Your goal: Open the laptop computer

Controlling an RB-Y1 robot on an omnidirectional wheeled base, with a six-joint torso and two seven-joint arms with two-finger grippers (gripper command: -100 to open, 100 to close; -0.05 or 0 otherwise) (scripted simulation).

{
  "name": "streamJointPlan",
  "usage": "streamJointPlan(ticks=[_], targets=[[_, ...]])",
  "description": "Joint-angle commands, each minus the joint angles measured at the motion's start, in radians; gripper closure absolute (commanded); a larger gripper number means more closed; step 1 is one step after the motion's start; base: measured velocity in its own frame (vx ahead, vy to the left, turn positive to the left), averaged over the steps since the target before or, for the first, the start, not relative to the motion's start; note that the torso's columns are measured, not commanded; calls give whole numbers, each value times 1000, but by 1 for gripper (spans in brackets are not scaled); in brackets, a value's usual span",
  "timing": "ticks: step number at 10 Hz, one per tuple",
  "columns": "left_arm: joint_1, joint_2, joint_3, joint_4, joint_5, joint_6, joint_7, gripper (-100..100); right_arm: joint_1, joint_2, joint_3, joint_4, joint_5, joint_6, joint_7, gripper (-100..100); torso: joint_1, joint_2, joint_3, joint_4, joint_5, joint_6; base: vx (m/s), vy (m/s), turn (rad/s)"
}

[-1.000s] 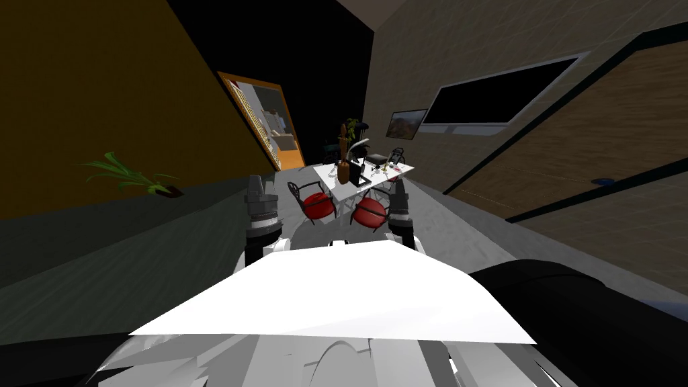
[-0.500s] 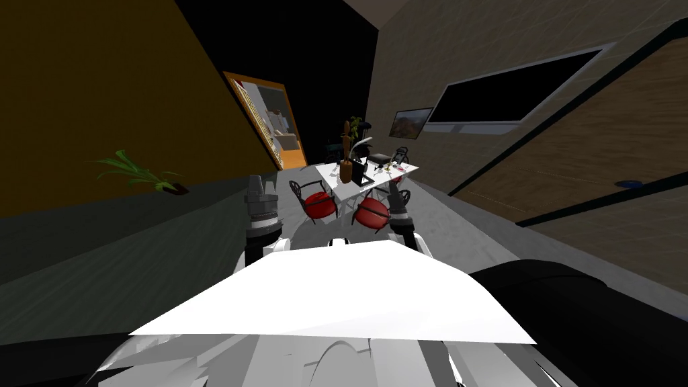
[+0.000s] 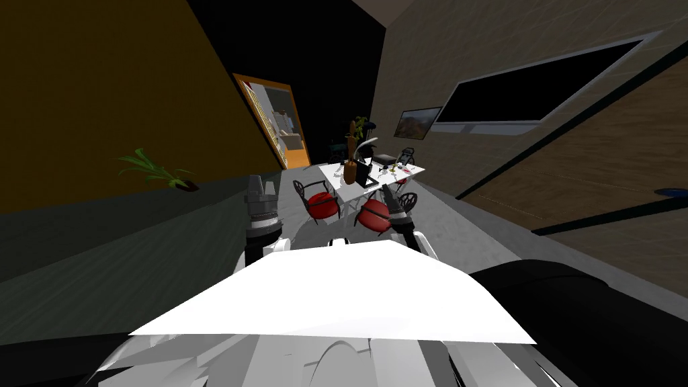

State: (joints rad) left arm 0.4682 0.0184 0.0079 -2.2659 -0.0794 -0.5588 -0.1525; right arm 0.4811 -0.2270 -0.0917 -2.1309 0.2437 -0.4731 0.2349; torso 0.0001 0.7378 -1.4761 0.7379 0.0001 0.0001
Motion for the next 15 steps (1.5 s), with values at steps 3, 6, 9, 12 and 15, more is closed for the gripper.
streamJointPlan(ticks=[3, 6, 9, 12, 15], targets=[[0, 0, 0, 0, 0, 0, 0, 0, -24, -87, -20, 51, 100, 85, 47, -100, 0, 0, 0, 0, 0, 0, 55, 33, 85], [0, 0, 0, 0, 0, 0, 0, 0, -40, -147, -34, 88, 169, 142, 79, -100, -1, 0, 0, 0, 0, 0, 61, 26, 93], [0, 0, 0, 0, 0, 0, 0, 0, -57, -216, -50, 132, 242, 203, 113, -100, 0, 0, 0, 0, 0, 0, 61, 30, 107], [0, 0, 0, 0, 0, 0, 0, 0, -76, -294, -65, 181, 315, 267, 146, -100, 0, 0, 0, 0, 0, 0, 61, 35, 97], [0, 0, 0, 0, 0, 0, 0, 0, -89, -349, -76, 216, 364, 310, 168, -100, -1, 1, 1, 0, 0, 0, 53, 15, 64]])
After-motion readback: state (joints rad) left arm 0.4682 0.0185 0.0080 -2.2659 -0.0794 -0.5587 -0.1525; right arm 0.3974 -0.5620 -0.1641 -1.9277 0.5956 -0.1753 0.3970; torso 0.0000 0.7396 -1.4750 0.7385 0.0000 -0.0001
